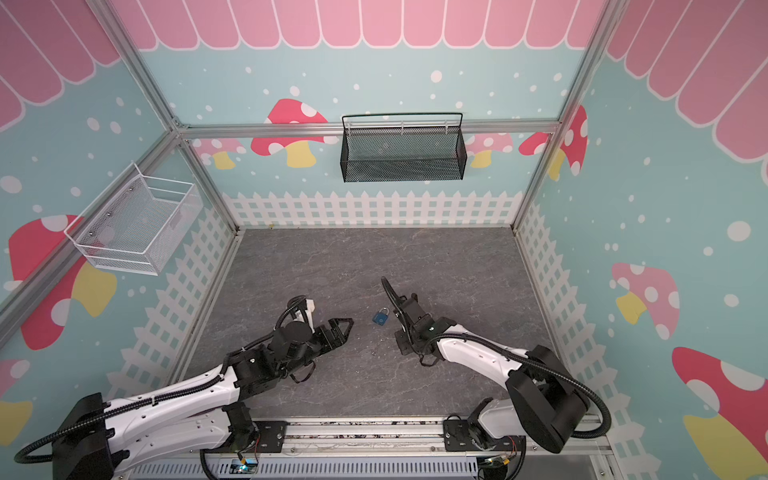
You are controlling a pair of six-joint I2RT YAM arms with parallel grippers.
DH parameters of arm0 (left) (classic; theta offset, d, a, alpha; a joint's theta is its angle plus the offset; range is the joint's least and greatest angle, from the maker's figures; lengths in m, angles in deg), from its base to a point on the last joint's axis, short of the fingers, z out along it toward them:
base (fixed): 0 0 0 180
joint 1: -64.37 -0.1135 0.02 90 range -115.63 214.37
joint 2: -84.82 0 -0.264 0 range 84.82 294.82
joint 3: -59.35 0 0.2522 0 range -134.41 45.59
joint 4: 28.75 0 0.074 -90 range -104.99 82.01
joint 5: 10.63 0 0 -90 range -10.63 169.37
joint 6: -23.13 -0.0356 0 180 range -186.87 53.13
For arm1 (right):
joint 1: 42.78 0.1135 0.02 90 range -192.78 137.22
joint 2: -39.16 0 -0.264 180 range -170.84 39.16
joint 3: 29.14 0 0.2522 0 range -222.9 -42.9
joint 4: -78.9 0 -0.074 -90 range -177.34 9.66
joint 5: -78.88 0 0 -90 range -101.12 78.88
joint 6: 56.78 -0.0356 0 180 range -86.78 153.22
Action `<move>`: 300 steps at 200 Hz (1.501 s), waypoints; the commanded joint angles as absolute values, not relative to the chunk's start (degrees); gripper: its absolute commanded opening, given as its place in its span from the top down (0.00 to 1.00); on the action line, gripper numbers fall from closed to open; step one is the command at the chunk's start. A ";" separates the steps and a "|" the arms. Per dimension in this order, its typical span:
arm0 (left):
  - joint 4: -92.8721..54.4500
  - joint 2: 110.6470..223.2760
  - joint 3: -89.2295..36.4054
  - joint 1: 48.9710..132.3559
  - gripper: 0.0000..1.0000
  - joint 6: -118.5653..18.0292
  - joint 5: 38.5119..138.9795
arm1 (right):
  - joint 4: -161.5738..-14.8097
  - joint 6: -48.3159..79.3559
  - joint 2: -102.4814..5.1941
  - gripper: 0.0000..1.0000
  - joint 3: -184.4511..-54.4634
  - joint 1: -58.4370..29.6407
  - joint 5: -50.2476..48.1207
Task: Unlock with the key
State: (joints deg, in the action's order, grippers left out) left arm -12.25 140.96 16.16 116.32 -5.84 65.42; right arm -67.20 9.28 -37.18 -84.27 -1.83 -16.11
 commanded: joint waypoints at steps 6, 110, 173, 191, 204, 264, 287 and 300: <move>-11.32 138.65 13.59 116.58 0.00 -4.21 67.94 | -69.35 13.16 -33.03 1.00 -86.01 -1.45 -8.67; 2.91 139.15 -0.15 108.50 0.14 -8.68 83.98 | -77.76 26.04 -23.29 1.00 -89.11 4.05 4.45; 4.53 143.70 -3.44 108.35 0.22 -7.13 88.56 | -82.23 32.34 -24.28 1.00 -90.97 10.01 5.11; 4.56 145.09 -4.18 108.32 0.26 -7.11 89.31 | -83.16 34.28 -24.47 1.00 -90.89 11.90 4.21; 4.61 146.00 -4.72 108.34 0.27 -7.41 90.21 | -83.71 35.38 -24.65 1.00 -90.89 12.91 3.20; 5.13 144.56 -3.10 106.12 0.30 -7.05 88.62 | -87.85 36.80 -22.80 1.00 -89.55 14.59 3.34; 3.38 141.16 -0.62 105.09 0.30 -9.41 85.25 | -89.83 32.28 -21.49 1.00 -89.88 14.53 1.06; 1.74 138.63 0.59 104.89 0.30 -14.30 81.47 | -90.53 27.78 -21.14 1.00 -90.82 14.50 0.12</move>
State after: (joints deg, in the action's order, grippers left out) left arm 3.42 142.77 -1.66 105.41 -8.55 87.60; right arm -86.67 33.21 -22.91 -89.51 14.23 2.25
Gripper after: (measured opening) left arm 0.695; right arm 0.051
